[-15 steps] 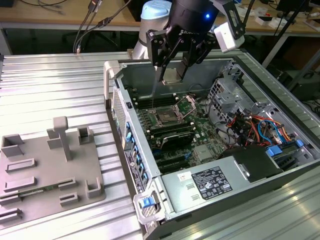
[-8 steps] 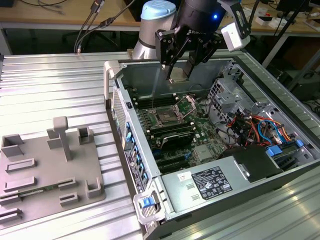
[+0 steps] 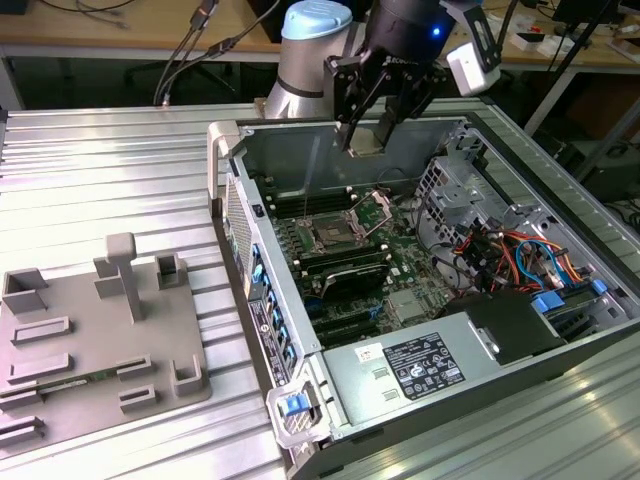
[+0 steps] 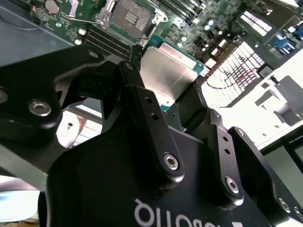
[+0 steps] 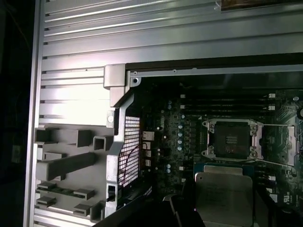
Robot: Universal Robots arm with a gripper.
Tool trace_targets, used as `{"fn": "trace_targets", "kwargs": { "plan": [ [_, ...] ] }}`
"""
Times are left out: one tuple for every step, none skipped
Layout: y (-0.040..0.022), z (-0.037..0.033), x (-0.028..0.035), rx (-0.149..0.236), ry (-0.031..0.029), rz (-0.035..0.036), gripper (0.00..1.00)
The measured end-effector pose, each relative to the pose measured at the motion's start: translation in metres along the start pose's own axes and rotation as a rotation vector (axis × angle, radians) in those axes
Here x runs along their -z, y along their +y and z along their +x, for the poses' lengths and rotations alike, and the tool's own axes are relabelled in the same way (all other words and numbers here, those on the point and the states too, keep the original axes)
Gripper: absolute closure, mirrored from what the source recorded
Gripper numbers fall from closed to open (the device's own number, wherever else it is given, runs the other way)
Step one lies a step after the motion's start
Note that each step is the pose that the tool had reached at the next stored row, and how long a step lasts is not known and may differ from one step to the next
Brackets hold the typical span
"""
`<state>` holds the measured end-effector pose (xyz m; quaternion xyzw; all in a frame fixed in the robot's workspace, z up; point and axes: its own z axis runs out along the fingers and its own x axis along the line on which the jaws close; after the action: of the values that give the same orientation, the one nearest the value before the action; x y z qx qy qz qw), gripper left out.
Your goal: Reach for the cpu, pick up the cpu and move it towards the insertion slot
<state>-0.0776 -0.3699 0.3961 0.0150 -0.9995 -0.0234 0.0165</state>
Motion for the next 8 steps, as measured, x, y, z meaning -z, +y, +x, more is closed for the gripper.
{"fn": "trace_targets", "kwargs": {
  "plan": [
    [0.0012, -0.0021, -0.0005, 0.000, -0.0001, 0.0000, 0.45],
    [0.0029, -0.0054, -0.0012, -0.001, -0.0001, 0.0000, 0.45],
    [0.0040, -0.0082, -0.0017, -0.001, -0.0001, 0.0000, 0.45],
    [0.0048, -0.0107, -0.0021, -0.002, -0.0001, -0.0001, 0.45],
    [0.0075, -0.0172, -0.0039, -0.004, -0.0003, -0.0002, 0.45],
    [0.0112, -0.0205, -0.0059, -0.005, -0.0002, -0.0001, 0.45],
    [0.0127, -0.0227, -0.0079, -0.009, -0.0005, -0.0004, 0.45],
    [0.0137, -0.0245, -0.0092, -0.012, -0.0006, -0.0003, 0.45]
  ]
}}
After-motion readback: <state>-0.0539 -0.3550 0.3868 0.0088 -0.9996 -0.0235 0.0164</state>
